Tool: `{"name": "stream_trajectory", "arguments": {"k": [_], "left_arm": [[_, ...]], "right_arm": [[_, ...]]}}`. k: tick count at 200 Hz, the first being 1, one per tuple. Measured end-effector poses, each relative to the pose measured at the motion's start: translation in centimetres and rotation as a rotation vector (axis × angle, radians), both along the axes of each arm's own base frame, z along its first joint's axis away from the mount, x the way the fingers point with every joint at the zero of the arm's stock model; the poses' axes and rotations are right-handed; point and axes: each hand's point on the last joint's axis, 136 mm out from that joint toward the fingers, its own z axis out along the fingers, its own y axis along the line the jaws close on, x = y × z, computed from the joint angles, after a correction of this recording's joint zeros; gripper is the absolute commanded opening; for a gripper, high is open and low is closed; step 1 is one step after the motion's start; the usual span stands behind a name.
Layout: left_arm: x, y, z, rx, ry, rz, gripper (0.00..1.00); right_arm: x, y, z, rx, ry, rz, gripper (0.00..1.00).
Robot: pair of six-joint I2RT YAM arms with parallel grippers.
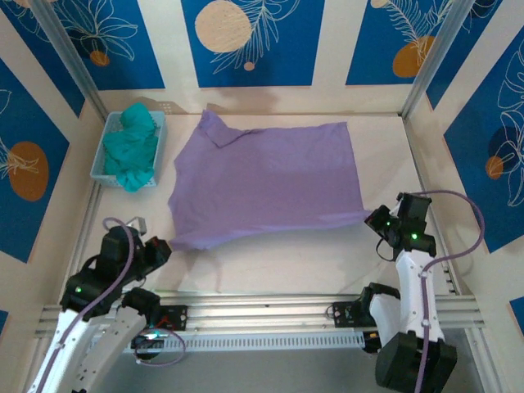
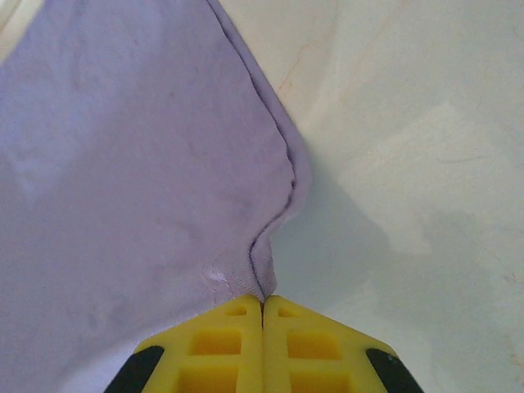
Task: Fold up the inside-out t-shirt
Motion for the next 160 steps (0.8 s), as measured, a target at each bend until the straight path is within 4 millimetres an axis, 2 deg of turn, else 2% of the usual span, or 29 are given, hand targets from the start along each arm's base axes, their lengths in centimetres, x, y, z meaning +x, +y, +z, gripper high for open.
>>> {"name": "stream_trajectory", "arguments": {"k": [15,33,61,119,160], "left_arm": [[-0.2,0.2,1.8,-0.006,-0.032,0.003,0.00],[0.0,0.3,2.4,0.008,-0.035,0.001,0.00],[1.4,-0.2,1.3,0.064,0.027,-0.023,0.00],[6.9,-1.7,-0.4,0.160,0.060,-0.086,0.00],[10.1,-1.2,-1.1,0.196,0.061,-0.080,0.00]], "right_arm": [[-0.3,0.1,0.6,-0.003,-0.022,-0.002,0.00],[-0.3,0.2,0.8,-0.003,-0.030,-0.001,0.00],[-0.2,0.4,-0.1,0.022,0.008,0.011,0.00],[1.2,0.8,-2.7,0.048,0.112,0.052,0.00],[2.6,0.7,-3.8,0.042,0.148,0.077,0.00]]}}
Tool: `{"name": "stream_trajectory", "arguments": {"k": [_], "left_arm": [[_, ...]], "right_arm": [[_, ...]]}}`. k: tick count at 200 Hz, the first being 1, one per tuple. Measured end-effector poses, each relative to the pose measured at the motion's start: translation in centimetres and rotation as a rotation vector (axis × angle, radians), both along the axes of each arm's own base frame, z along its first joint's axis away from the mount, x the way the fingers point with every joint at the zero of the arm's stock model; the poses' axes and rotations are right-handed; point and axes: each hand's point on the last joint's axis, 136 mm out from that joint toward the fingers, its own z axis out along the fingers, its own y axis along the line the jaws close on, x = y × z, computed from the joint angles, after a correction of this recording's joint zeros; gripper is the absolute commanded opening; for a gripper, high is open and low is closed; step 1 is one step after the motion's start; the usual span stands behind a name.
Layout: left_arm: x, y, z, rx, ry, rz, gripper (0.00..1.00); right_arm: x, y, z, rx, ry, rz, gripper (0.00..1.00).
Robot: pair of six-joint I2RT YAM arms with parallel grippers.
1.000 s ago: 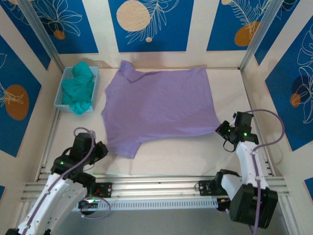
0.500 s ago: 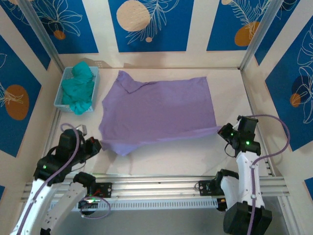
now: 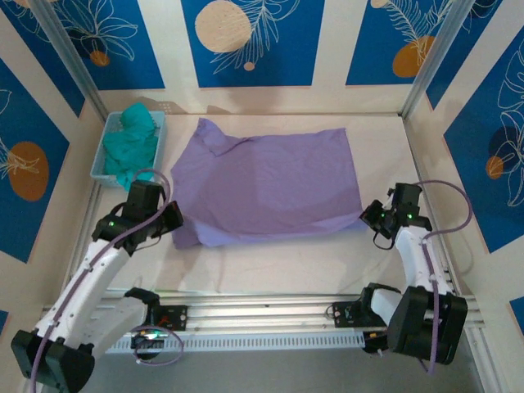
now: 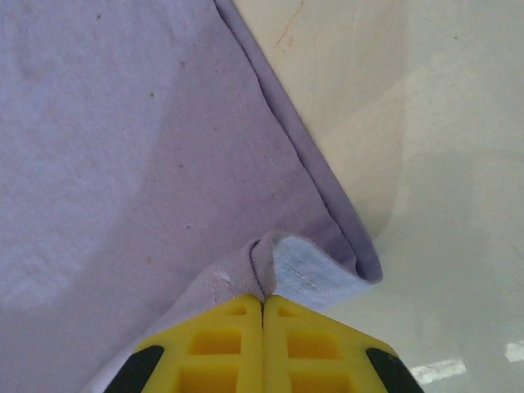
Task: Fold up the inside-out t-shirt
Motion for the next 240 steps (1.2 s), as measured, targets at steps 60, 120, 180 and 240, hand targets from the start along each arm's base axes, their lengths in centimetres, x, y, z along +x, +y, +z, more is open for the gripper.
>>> {"name": "stream_trajectory", "arguments": {"k": [60,120,180,240], "left_arm": [[4.0,0.7,0.6,-0.001,-0.029,0.000,0.00],[7.7,0.6,0.5,-0.001,-0.038,-0.002,0.00],[14.4,1.0,-1.7,0.030,-0.033,0.038,0.13],[19.1,4.0,-4.9,0.105,-0.026,0.132,0.57]], "right_arm": [[2.3,-0.1,-0.3,-0.009,0.013,0.025,0.00],[5.3,0.1,-0.5,-0.012,0.028,0.054,0.00],[10.5,-0.5,-2.8,-0.014,0.079,0.063,0.15],[15.6,-1.7,-2.5,-0.065,0.062,0.076,0.38]]}}
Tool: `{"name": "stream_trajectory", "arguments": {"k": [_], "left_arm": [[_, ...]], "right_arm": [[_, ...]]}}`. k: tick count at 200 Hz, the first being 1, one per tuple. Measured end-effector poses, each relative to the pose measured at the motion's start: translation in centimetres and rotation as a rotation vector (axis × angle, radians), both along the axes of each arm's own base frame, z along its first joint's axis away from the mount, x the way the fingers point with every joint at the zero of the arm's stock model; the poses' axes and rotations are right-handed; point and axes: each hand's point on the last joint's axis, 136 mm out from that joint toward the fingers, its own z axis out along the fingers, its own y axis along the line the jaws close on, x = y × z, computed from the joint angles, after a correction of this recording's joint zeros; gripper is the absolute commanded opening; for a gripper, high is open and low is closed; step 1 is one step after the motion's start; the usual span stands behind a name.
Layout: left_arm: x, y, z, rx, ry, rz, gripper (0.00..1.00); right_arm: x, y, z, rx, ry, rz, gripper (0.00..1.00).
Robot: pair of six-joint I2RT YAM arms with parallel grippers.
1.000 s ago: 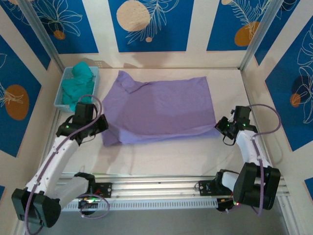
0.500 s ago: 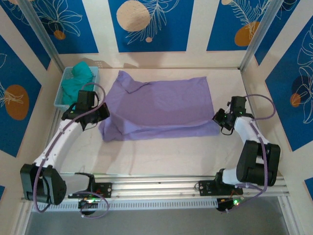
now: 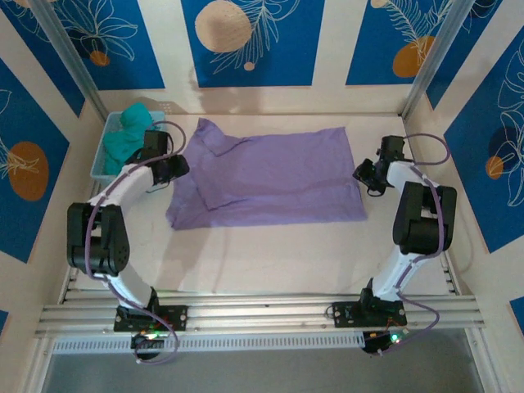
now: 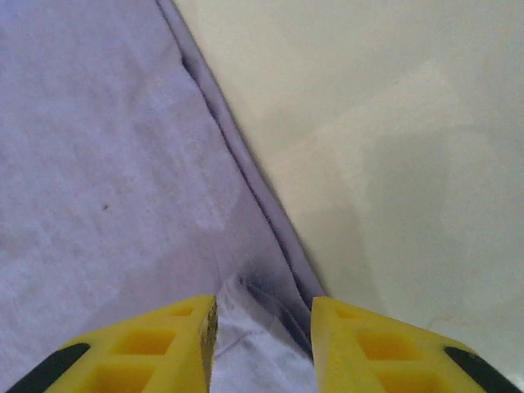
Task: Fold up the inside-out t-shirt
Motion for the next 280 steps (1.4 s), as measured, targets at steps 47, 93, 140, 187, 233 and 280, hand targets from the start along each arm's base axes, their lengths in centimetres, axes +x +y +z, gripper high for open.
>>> {"name": "stream_trajectory", "arguments": {"k": [47,93,140,187,233,280], "left_arm": [[-5.8,-3.8,0.1,-0.127,-0.081,-0.094,0.61],[-9.1,-5.8,-6.6,-0.192,0.084,-0.151,0.61],[-9.5,-6.1,-8.2,-0.205,0.112,-0.160,0.61],[-12.2,-7.0,-9.3,-0.244,0.139,-0.204,0.61],[-13.9,-7.7,-7.5,-0.246,0.113,-0.233,0.63],[-13.2,-6.1,-5.3,-0.221,0.029,-0.183,0.61]], "right_arm": [[-2.9,7.9,2.3,0.025,-0.050,0.208,0.38],[-5.7,8.8,-3.1,0.054,0.151,0.243,0.38],[-8.0,6.6,-4.7,0.096,0.249,0.165,0.37],[-12.0,4.3,-4.6,0.175,0.249,0.039,0.37],[-13.4,5.3,-1.5,0.115,0.126,0.083,0.40],[-12.7,20.6,5.2,-0.026,-0.264,0.719,0.46]]}}
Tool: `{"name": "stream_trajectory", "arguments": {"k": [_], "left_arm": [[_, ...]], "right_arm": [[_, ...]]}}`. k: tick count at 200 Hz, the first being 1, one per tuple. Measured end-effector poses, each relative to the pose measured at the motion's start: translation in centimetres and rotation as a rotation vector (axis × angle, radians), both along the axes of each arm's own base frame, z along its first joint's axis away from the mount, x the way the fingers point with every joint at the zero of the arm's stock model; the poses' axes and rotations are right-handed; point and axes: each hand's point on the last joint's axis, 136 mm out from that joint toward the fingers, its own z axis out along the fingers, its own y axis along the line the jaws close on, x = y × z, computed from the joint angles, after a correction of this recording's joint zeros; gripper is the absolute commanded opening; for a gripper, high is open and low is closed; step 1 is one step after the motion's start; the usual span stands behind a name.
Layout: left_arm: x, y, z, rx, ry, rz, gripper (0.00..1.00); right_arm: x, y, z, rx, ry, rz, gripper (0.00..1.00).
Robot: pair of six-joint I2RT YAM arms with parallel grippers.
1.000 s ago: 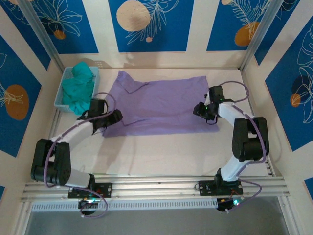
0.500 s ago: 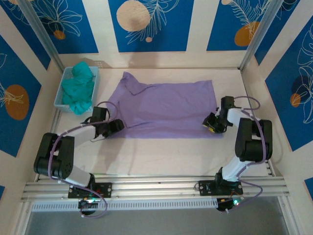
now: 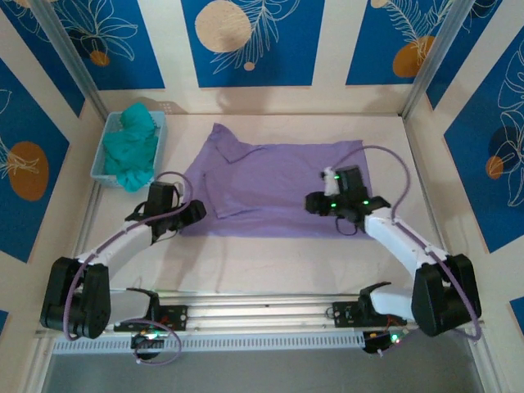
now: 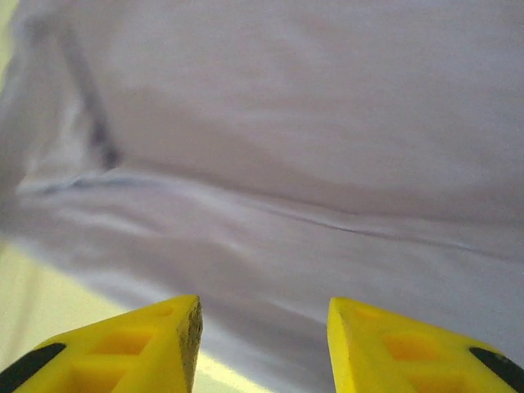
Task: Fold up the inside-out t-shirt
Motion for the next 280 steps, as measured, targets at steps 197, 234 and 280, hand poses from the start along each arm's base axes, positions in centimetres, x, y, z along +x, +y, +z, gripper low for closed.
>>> {"name": "stream_trajectory", "arguments": {"k": [197,234,280], "left_arm": [[-1.3,1.8,-4.4,-0.056,0.099,0.053,0.53],[-1.4,1.9,-4.4,-0.057,0.097,0.055,0.53],[-1.4,2.0,-4.4,-0.057,0.096,0.056,0.53]], "right_arm": [[3.2,25.8,-9.2,-0.315,-0.229,0.681,0.16],[4.8,24.6,-9.1,-0.309,-0.210,0.611,0.03],[10.8,19.4,-7.5,-0.216,-0.062,0.284,0.11]]}}
